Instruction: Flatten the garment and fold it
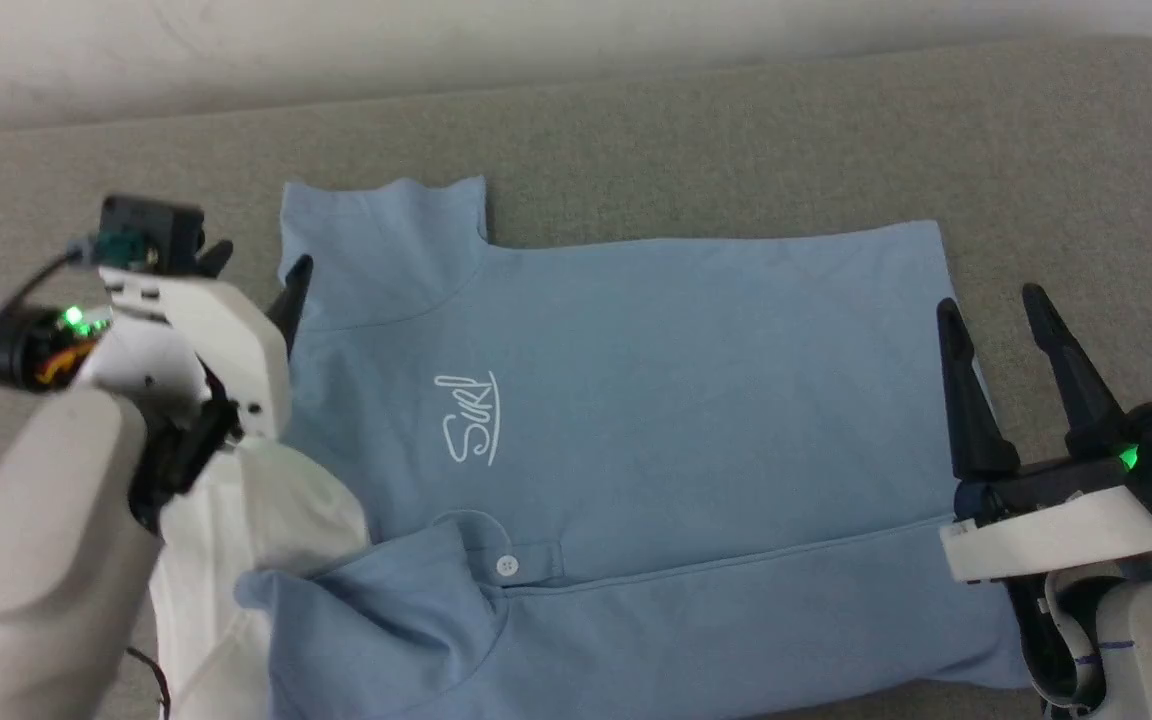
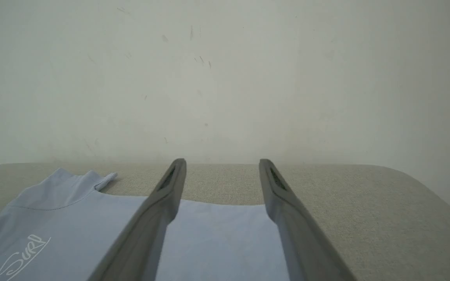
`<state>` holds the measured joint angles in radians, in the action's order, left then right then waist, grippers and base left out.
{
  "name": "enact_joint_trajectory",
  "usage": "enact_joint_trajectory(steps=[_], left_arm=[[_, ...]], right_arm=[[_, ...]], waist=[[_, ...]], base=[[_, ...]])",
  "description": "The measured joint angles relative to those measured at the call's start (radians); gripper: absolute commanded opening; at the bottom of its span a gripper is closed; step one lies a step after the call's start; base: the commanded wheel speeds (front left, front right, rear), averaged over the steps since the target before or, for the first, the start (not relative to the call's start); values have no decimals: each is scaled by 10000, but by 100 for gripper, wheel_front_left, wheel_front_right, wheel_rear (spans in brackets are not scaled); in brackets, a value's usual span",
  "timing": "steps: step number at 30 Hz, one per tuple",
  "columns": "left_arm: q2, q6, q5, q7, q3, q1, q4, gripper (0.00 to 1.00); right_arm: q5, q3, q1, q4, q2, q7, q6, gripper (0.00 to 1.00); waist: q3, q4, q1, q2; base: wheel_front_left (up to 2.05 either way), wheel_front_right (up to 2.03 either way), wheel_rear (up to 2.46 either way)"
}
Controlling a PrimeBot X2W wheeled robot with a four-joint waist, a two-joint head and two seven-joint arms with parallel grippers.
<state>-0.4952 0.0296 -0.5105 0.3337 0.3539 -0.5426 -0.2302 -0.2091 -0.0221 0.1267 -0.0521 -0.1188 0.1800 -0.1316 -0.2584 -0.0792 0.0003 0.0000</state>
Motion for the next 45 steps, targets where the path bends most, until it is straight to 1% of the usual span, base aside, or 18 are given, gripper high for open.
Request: enact_joint_trajectory(steps=[2, 5, 9, 12, 15, 18, 21, 24, 27, 29, 30, 31, 33, 37, 40, 42, 45], left_arm=[[-213, -272, -58, 1099, 123, -936, -430, 100], [-539, -531, -313, 2834, 211, -2130, -1185, 100], [-966, -552, -449, 4282, 180, -3291, -1770, 100], [-1072, -535, -610, 5143, 115, -3949, -2073, 100], [-1170, -451, -748, 5787, 38, -4289, -2366, 100], [-1461, -359, -780, 6406, 25, -4549, -2646, 100], [-1712, -276, -780, 6704, -23, -4725, -2803, 100], [-1768, -276, -836, 6892, -52, -4840, -2899, 100], [-1900, -291, -884, 7127, -33, -4986, -2936, 100], [-1933, -389, -1011, 7331, -35, -5066, -2970, 100], [-1941, -397, -1118, 7440, -67, -5101, -2987, 32], [-1942, -464, -1250, 7551, -109, -5127, -2999, 0], [-1894, -545, -1415, 7643, -148, -5138, -2986, 0], [-1705, -635, -1404, 6939, -109, -5019, -3033, 0], [-1555, -746, -1290, 5923, -81, -4769, -3129, 0], [-1409, -970, -1202, 5189, 0, -4634, -3143, 0], [-1166, -1189, -1114, 4155, 127, -4595, -3033, 0]], right_arm=[[-19, -121, 130, 33, 27, 65, 0, 100], [-23, -366, 348, 100, 63, 157, 0, 100], [-127, -623, 599, 249, 184, 316, 0, 100], [-178, -704, 614, 357, 217, 416, 0, 100], [-196, -872, 690, 474, 272, 460, 0, 100], [-196, -970, 774, 550, 278, 545, 0, 100], [-199, -1020, 853, 639, 301, 604, 0, 100], [-199, -1041, 891, 688, 309, 637, 0, 100], [-201, -1035, 895, 734, 320, 681, 0, 100], [-201, -1018, 904, 763, 328, 685, 0, 100], [-201, -1007, 922, 775, 330, 686, 0, 100], [-201, -995, 946, 784, 332, 686, 0, 100], [-199, -959, 965, 811, 343, 700, 0, 100], [-194, -909, 971, 909, 313, 702, 0, 100], [-161, -832, 973, 938, 151, 665, 0, 100], [-119, -723, 973, 930, -86, 485, 0, 100], [-125, -581, 968, 834, -529, 8, 0, 100]], waist=[[-302, -176, 1, 0], [-722, -465, 1, 0], [-1163, -948, -1, 0], [-1522, -1241, -1, 0], [-1833, -1521, -1, 0], [-2116, -1766, -1, 0], [-2357, -1978, -1, 0], [-2555, -2145, -2, 0], [-2711, -2252, -4, 0], [-2790, -2287, -4, 0], [-2820, -2292, -4, 0], [-2839, -2287, -4, 0], [-2838, -2250, -3, 1], [-2713, -2139, -3, 0], [-2502, -2040, -2, 0], [-2330, -1947, -2, 0], [-2044, -1754, -3, 0]], base=[[0, 0, 0], [0, 0, 0], [0, 0, 0], [0, 0, 0], [0, 0, 0], [0, 0, 0], [0, 0, 0], [0, 0, 0], [0, 0, 0], [0, 0, 0], [0, 0, 0], [0, 0, 0], [0, 0, 0], [0, 0, 0], [0, 0, 0], [0, 0, 0], [0, 0, 0]])
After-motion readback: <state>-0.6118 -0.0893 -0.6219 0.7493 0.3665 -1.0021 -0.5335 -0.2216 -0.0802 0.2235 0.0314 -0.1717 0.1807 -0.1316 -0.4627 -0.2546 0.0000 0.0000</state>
